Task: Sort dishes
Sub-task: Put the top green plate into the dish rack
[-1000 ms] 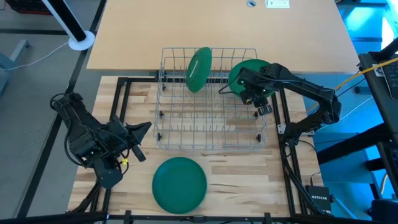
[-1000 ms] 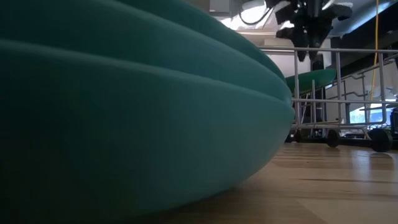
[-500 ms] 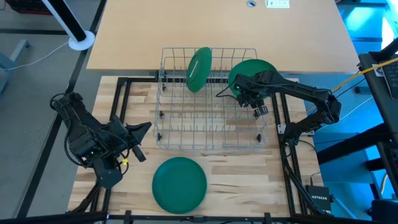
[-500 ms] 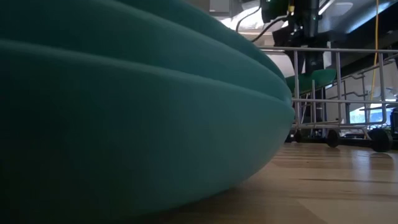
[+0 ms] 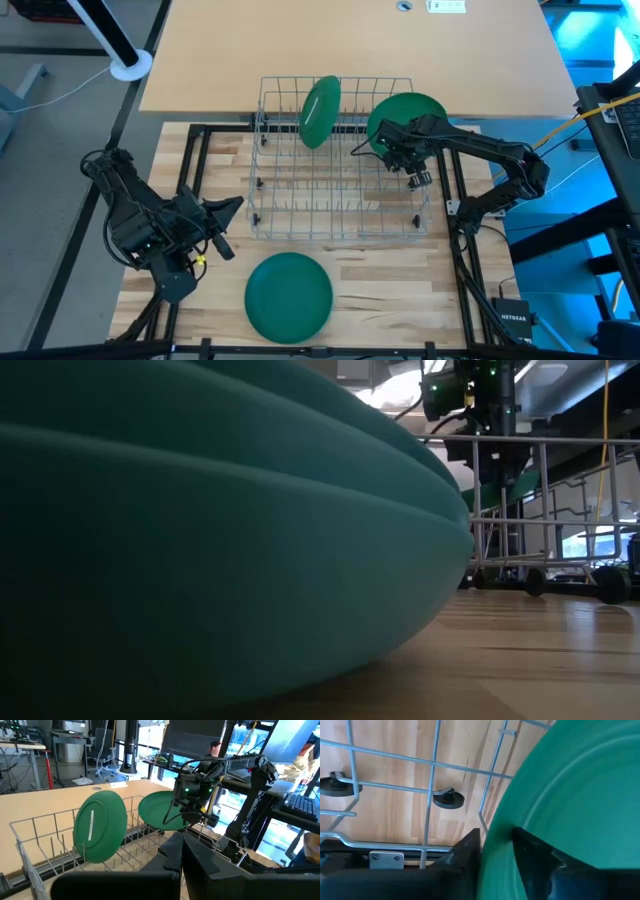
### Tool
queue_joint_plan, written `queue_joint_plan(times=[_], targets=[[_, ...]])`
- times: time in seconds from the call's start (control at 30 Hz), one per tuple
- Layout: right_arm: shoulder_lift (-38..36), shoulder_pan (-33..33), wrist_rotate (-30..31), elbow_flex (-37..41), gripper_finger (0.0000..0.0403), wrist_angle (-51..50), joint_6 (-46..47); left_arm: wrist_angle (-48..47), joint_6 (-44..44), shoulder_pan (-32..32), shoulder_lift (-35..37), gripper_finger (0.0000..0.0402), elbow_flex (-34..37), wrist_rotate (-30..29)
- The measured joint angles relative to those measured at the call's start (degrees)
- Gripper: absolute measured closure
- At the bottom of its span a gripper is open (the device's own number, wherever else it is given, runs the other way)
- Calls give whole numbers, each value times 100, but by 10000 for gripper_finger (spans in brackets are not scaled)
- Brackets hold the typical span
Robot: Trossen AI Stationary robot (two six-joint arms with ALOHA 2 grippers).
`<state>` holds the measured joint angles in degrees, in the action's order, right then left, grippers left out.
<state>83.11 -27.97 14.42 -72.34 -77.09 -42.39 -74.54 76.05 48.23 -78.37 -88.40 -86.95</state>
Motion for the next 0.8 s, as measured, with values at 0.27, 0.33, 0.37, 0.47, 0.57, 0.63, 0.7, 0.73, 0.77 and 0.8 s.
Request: queue_joint_plan(times=[0.27, 0.33, 0.37, 0.47, 0.57, 0.63, 0.7, 0.73, 0.77, 0.8], targets=[[-28, -21, 487, -2, 387, 192, 51, 0, 0, 0, 0, 401, 0, 1], [-22, -19, 574, 2, 386, 167, 55, 0, -1, 0, 0, 401, 0, 0], [-19, -19, 597, 2, 386, 157, 55, 0, -1, 0, 0, 401, 0, 1], [-17, -18, 612, -10, 388, 117, 55, 0, 0, 0, 0, 401, 0, -1], [-4, -17, 591, -104, 388, 40, 57, 0, 0, 0, 0, 401, 0, 1], [0, -17, 552, -230, 388, 5, 92, 0, 0, 0, 0, 401, 0, -1], [0, -18, 533, -423, 390, -97, 176, 0, 0, 0, 0, 401, 0, 1], [4, -19, 507, -542, 391, -151, 186, -2, 0, 0, 0, 401, 0, 1], [6, -19, 491, -658, 391, -207, 188, 0, -2, 0, 0, 401, 0, 1], [10, -19, 448, -784, 391, -290, 186, -2, -2, 0, 0, 401, 0, 1]])
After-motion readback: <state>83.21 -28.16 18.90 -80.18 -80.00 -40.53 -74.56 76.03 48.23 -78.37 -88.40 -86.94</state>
